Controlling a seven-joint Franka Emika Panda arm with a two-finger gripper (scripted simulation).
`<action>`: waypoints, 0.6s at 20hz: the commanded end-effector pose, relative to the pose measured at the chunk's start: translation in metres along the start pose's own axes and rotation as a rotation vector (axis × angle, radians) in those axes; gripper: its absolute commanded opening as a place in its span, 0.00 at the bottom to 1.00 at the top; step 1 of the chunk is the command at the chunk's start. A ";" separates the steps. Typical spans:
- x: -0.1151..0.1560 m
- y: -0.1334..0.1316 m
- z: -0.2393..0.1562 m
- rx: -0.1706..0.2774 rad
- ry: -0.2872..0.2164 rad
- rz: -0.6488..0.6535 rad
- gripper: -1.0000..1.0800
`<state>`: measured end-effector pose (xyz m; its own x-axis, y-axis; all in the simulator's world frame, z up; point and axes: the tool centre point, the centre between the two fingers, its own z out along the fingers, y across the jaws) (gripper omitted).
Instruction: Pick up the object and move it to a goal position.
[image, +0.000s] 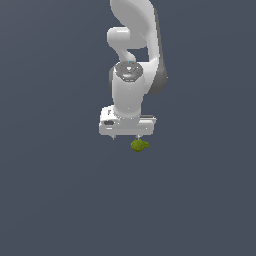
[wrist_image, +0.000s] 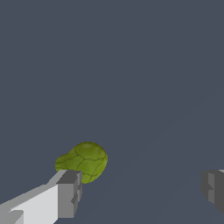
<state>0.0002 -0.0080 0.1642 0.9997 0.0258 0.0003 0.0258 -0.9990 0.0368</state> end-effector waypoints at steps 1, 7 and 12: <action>0.000 0.000 0.000 0.000 0.000 0.000 0.96; 0.005 -0.007 -0.002 -0.001 0.013 -0.010 0.96; 0.009 -0.010 -0.003 -0.001 0.023 -0.004 0.96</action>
<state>0.0077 0.0023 0.1667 0.9992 0.0330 0.0206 0.0322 -0.9988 0.0382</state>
